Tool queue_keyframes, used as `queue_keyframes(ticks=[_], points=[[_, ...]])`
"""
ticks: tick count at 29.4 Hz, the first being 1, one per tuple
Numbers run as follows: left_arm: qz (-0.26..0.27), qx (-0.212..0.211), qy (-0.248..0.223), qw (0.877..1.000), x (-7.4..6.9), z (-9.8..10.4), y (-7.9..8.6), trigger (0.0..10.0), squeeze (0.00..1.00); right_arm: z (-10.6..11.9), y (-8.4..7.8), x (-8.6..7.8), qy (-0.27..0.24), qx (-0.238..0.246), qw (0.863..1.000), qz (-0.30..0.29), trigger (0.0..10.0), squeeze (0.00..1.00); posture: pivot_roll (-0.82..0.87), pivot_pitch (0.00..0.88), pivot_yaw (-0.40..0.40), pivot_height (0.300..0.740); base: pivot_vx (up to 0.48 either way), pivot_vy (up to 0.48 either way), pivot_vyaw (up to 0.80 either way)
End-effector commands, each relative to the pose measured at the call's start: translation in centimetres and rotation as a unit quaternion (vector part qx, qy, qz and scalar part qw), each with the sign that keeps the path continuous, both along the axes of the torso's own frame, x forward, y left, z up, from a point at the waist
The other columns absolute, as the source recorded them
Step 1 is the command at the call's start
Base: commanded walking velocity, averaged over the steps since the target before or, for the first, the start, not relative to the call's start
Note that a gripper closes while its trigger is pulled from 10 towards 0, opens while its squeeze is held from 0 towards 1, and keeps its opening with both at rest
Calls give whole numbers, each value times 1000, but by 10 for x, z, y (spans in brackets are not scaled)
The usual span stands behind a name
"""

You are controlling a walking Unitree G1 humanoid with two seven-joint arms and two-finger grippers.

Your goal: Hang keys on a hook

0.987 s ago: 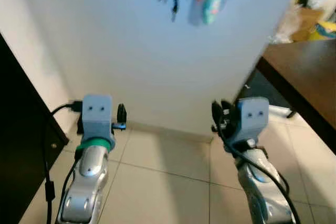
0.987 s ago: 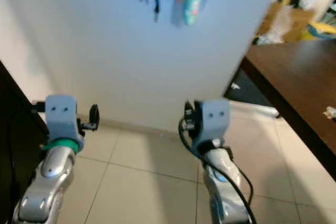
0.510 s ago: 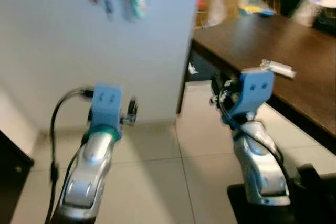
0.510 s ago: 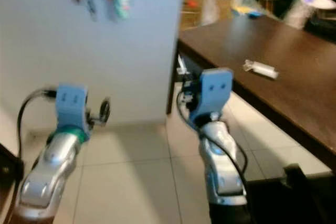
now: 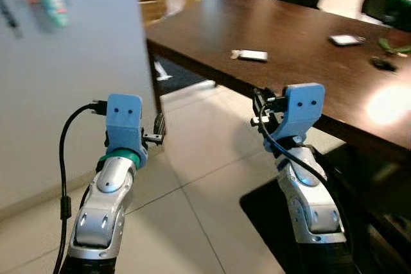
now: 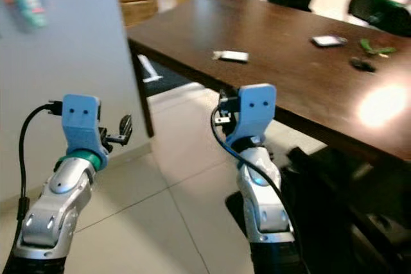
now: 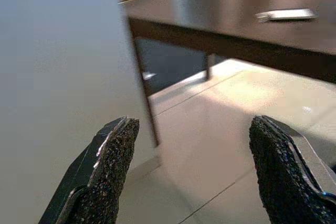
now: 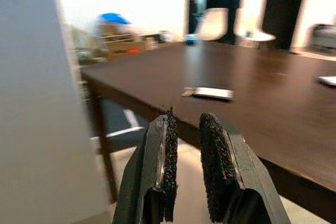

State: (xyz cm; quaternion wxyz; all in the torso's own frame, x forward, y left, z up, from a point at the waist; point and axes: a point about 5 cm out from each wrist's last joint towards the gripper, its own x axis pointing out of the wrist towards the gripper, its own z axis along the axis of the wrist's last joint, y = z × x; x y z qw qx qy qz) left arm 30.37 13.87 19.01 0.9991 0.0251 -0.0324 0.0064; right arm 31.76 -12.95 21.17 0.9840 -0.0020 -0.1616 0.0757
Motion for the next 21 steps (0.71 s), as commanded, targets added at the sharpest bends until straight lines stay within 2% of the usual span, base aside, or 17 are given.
queue_keyframes(ticks=[1,10,21], points=[[-3,8,-6,1000,0,1,0,10000,0,-3,1,1,3,3,1000,3,10000,0,-164,0,102,740,0,0,-800],[-12,8,-18,1000,1,4,-2,10000,0,-4,2,2,-2,5,1000,1,10000,0,-158,0,110,740,0,0,-800],[-8,28,-26,999,1,4,0,10000,0,-4,2,3,-4,4,1000,1,10000,0,-154,0,113,740,0,0,-800]])
